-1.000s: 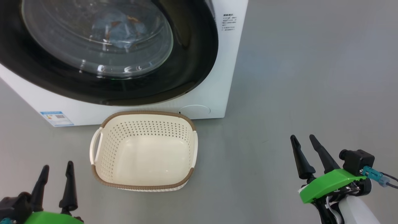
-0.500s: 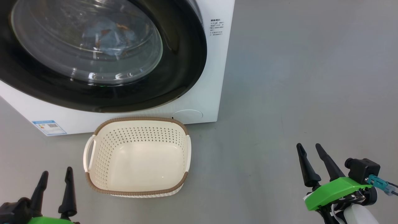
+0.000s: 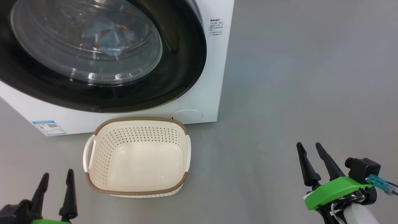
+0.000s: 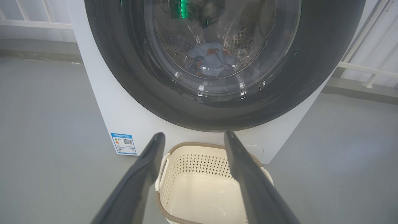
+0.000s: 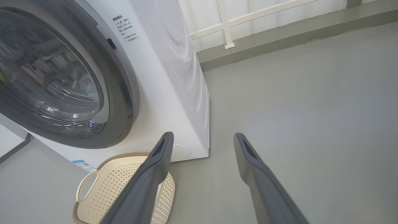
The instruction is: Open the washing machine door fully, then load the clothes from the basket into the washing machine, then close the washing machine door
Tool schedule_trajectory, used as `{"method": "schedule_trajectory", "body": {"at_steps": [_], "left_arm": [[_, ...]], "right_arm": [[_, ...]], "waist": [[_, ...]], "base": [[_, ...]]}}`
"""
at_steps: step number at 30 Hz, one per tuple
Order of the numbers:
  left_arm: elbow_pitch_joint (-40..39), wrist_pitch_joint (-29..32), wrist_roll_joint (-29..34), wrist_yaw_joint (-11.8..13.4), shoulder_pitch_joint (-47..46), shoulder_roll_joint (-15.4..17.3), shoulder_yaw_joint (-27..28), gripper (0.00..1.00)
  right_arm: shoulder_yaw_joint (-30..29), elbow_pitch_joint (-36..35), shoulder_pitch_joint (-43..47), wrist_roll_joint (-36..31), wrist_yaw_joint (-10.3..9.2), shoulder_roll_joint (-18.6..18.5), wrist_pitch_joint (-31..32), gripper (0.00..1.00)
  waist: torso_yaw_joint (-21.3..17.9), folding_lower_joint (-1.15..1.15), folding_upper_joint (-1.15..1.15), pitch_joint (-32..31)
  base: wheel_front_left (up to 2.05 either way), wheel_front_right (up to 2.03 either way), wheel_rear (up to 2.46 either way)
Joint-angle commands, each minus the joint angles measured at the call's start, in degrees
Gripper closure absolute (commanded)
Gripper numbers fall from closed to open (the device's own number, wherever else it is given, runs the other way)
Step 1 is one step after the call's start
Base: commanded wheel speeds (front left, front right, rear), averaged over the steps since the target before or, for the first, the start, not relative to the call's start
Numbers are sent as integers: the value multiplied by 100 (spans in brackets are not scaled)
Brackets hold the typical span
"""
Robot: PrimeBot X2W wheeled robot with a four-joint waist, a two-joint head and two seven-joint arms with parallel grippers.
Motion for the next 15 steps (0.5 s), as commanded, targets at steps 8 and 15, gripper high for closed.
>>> {"method": "schedule_trajectory", "body": {"at_steps": [8, 15], "left_arm": [[136, 29, -98, 1, 4, -127, -43, 100], [128, 142, -498, 8, -11, -161, -24, 100]], "right_arm": [[20, 130, 12, 85, 0, 71, 31, 100], [-38, 47, 67, 449, -1, 98, 142, 100]], "waist": [[-4, 1, 0, 5], [42, 8, 0, -63]], "base": [[0, 0, 0], [0, 0, 0]]}}
